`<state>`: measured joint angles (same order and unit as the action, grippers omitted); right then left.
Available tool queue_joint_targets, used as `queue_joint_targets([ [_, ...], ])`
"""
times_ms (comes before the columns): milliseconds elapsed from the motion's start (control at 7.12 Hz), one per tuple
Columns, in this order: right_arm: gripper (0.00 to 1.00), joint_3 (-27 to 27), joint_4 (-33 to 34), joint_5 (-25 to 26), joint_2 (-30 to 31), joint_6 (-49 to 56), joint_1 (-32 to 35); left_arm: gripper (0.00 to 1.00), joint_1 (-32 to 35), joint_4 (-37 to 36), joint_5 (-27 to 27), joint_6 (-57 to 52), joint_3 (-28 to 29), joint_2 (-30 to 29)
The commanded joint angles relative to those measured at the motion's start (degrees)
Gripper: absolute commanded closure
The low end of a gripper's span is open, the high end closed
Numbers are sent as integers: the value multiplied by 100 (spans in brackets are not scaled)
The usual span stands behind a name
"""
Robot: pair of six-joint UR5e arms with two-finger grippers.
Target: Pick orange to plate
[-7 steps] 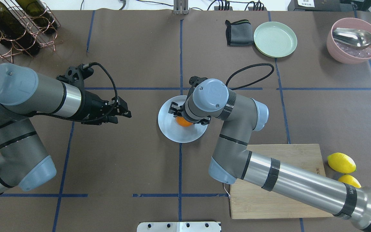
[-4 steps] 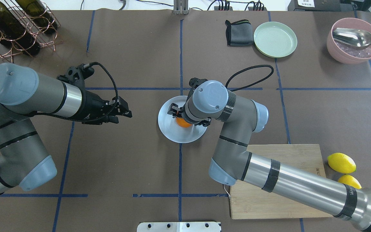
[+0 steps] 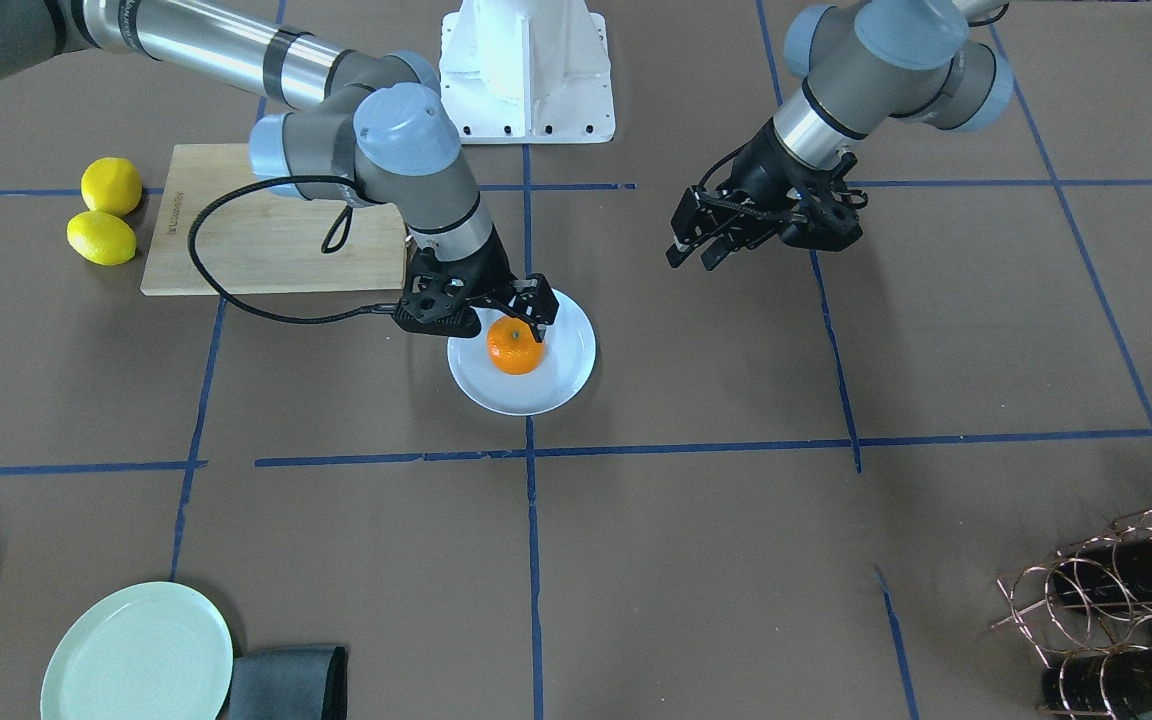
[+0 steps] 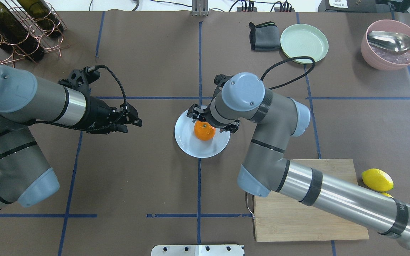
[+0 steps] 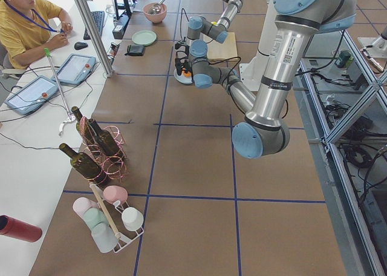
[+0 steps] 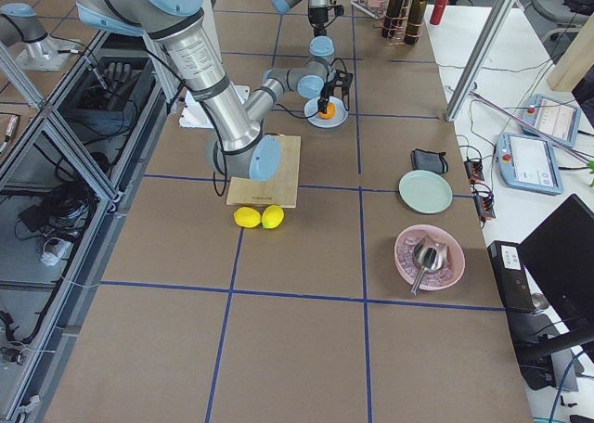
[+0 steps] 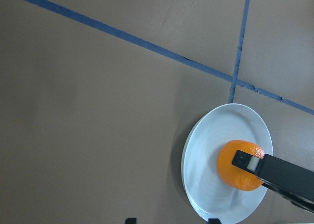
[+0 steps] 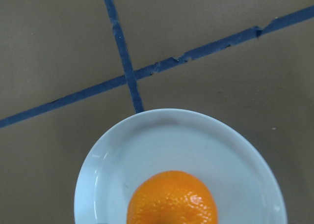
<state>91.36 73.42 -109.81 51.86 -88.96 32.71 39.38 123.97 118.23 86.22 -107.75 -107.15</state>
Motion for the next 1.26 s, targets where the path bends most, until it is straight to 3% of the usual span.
queue_joint_targets([
  [0, 0, 1676, 688, -1124, 1180, 744, 1117, 43, 506, -13, 382, -1398, -27, 534],
  [281, 0, 2069, 1121, -2207, 1983, 2489, 2514, 43, 1550, 13, 1138, -3374, -27, 1429],
  [562, 0, 2026, 1419, -2517, 3009, 5033, 3544, 44, 2928, -179, 1666, -5771, 357, 1854],
  [702, 0, 1991, 1734, -2597, 3345, 6282, 4045, 44, 3736, -902, 1721, -7167, 569, 1846],
  [843, 0, 1930, 2329, -2598, 3374, 7391, 4572, 44, 4405, -2093, 1686, -8721, 710, 1698],
  [983, 0, 1746, 3057, -2572, 3366, 8820, 5082, 43, 4890, -2975, 1669, -9615, 816, 1366],
  [1124, 0, 953, 3456, -2597, 3583, 10775, 5888, 36, 5156, -3671, 1729, -9754, 913, 1302],
])
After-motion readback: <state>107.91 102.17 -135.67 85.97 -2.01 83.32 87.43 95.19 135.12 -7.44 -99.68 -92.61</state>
